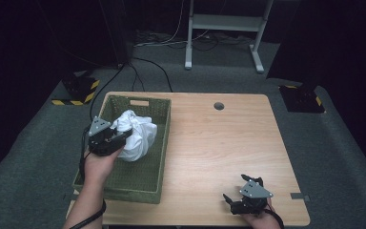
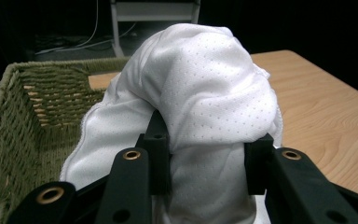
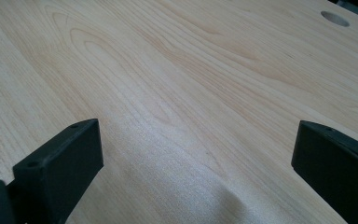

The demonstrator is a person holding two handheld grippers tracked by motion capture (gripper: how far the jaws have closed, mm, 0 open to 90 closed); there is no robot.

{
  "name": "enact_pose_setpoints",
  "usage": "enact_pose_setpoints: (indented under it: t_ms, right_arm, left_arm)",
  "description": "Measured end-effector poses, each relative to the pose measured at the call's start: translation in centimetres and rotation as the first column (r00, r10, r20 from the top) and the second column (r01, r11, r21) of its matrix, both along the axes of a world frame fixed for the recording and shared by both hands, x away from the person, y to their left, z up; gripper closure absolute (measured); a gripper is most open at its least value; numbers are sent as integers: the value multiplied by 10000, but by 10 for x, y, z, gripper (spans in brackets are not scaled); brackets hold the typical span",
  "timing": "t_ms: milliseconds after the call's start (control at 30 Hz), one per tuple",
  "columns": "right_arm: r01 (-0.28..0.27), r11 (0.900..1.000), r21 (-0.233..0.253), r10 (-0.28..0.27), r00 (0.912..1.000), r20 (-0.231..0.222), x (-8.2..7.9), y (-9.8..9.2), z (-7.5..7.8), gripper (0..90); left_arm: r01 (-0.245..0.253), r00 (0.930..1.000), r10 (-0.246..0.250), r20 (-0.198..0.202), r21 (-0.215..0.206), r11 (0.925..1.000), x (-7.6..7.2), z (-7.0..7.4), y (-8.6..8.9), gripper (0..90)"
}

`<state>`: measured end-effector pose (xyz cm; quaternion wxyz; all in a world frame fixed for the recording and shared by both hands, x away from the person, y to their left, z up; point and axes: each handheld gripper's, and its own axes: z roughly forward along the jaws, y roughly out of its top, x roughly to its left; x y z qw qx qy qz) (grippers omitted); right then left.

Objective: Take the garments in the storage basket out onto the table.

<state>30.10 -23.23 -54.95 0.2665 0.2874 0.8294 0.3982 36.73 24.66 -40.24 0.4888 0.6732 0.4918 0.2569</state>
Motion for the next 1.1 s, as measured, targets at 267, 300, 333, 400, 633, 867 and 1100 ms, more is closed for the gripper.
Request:
enact_pose_setpoints:
  t_ms: [267, 300, 333, 400, 633, 867, 1100]
  right_arm:
    - [11, 10000, 21, -11, 10000, 0, 0, 0, 0, 14]
    - [11, 10000, 21, -11, 10000, 0, 0, 0, 0, 14]
    - [7, 10000, 20, -7, 10000, 5, 0, 0, 0, 15]
    - [3, 10000, 17, -3, 10000, 6, 0, 0, 0, 14]
    - [-3, 10000, 47, 3, 10000, -2, 0, -1, 0, 14]
    - [-6, 10000, 72, 6, 10000, -6, 0, -1, 0, 14]
    - [4, 10000, 90, -4, 10000, -3, 0, -1, 0, 15]
  left_arm:
    - [-103, 9978, 120, 645, -273, 9996, -7, 11, -3, 630]
    - [-103, 9976, 123, 684, -298, 9995, -7, 12, -3, 630]
    - [-88, 9970, 112, 762, -314, 9995, -8, 14, -3, 631]
    - [-54, 9962, 89, 871, -405, 9992, -9, 16, -5, 630]
    - [-10, 9921, 90, 1248, -639, 9980, -13, 24, -8, 629]
    - [174, 9862, -53, 1654, -720, 9972, -16, 37, -13, 629]
    - [349, 9798, -203, 1991, -704, 9969, -20, 49, -20, 629]
